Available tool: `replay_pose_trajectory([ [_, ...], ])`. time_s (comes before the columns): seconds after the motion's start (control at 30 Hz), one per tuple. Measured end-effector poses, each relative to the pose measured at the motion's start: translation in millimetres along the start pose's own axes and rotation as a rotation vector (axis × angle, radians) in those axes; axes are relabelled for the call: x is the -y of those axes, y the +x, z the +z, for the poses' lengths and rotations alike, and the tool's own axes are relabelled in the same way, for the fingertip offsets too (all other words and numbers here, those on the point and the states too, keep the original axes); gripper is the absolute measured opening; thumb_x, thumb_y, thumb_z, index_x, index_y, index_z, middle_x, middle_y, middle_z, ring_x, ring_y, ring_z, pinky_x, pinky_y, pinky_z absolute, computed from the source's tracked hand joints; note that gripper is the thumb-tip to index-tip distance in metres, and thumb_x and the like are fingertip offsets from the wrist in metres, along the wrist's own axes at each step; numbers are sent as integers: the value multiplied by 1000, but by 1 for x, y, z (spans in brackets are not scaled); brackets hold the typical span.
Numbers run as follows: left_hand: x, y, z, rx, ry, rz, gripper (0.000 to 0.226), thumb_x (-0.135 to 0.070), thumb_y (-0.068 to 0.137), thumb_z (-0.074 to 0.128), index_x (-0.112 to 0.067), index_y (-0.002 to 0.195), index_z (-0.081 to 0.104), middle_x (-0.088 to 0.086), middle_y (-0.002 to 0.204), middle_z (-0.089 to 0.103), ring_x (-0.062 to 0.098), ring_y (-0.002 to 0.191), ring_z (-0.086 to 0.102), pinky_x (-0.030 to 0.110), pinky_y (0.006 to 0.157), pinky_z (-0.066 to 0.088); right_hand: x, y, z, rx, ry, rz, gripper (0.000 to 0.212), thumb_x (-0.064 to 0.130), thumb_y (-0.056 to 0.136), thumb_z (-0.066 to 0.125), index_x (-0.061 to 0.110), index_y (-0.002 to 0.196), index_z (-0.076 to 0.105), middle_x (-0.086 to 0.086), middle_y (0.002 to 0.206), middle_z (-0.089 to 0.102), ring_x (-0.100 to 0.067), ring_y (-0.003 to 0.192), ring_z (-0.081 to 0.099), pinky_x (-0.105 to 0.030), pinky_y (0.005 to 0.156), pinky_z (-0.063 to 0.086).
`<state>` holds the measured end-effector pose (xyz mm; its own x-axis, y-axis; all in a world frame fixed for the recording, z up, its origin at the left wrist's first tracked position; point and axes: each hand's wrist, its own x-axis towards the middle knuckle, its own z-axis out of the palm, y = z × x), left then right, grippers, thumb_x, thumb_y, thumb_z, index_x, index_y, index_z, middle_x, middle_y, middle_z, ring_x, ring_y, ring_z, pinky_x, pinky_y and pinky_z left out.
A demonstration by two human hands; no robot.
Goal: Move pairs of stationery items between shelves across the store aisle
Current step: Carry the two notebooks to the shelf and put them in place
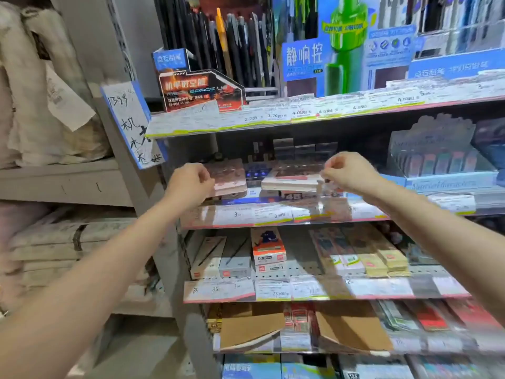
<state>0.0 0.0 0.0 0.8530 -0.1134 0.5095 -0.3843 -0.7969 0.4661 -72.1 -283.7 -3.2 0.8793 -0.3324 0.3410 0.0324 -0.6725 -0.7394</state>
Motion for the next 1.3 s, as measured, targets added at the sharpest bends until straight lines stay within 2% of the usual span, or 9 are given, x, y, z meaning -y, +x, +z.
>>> replay_pose_trajectory([
  [0.13,-6,22,4,47,139,-108,29,-30,81,62,-6,98,64,13,102,67,32,96,60,34,77,46,17,27,-2,148,-357,62,39,37,80,60,6,58,56,-10,71,55,-32,76,57,-31,66,41],
  [0.3,-7,44,8,218,244,-230,58,-42,77,66,-4,120,55,16,116,61,32,102,58,35,81,50,24,43,8,350,-513,70,56,58,83,50,16,47,44,-8,80,55,-27,83,55,-35,85,40],
  [0.47,-10,55,1,315,82,-402,48,-41,67,78,-3,94,64,8,70,58,19,54,49,27,52,39,25,51,8,393,-479,147,48,61,76,57,14,66,57,-7,88,61,-25,80,59,-33,76,44],
  [0.63,-5,59,6,323,-4,-493,76,-37,66,79,3,123,51,19,118,61,33,105,58,40,88,47,28,54,6,389,-435,211,60,60,71,66,8,101,59,-9,102,61,-27,94,61,-34,81,45],
  [0.7,-3,58,8,350,-80,-547,75,-38,67,78,2,123,49,19,125,56,35,113,53,42,98,45,31,54,6,394,-383,216,49,54,73,67,8,90,59,-9,89,59,-24,84,59,-32,78,44],
  [0.83,-2,56,9,308,-247,-552,49,-37,71,76,-3,101,59,10,81,60,22,73,58,32,68,48,34,53,9,399,-112,284,41,33,78,71,15,53,44,1,46,45,-13,50,41,-21,55,38],
  [1.13,9,42,8,332,-822,-644,14,-8,81,63,-2,93,60,10,61,72,18,55,70,27,47,57,18,31,22,158,361,322,23,15,82,67,10,67,51,-3,56,35,-12,53,29,-23,47,27],
  [1.23,11,34,5,301,-925,-588,27,-8,79,65,-1,105,60,12,80,74,17,63,71,26,50,58,13,22,23,84,494,297,15,11,83,65,3,91,56,-3,57,49,-12,50,48,-21,45,35],
  [1.3,12,26,2,309,-957,-550,40,-9,77,67,-1,114,57,14,94,71,18,69,71,27,50,58,10,16,20,70,661,264,33,8,82,66,8,108,46,-7,80,66,-13,63,67,-22,54,51],
])
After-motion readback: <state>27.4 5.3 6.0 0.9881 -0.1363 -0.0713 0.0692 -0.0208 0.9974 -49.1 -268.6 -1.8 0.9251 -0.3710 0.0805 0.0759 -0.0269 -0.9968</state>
